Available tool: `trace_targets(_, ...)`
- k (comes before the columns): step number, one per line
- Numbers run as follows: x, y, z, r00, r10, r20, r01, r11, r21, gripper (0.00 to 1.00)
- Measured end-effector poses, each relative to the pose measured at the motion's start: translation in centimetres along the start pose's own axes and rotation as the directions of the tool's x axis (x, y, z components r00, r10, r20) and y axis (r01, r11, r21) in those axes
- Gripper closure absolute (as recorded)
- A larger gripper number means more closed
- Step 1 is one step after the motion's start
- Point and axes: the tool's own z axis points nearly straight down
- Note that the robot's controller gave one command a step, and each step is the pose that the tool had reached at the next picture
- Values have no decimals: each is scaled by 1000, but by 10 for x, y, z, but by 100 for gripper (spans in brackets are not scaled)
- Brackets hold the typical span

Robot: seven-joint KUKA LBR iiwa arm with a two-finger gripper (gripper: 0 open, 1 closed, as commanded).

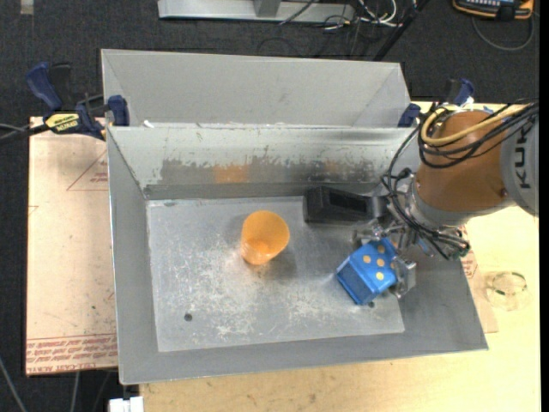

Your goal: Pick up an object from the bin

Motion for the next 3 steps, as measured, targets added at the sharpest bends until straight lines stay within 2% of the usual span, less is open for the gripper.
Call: trace_targets(3, 0, 0, 0, 1000, 0, 0, 0, 1000, 0, 100)
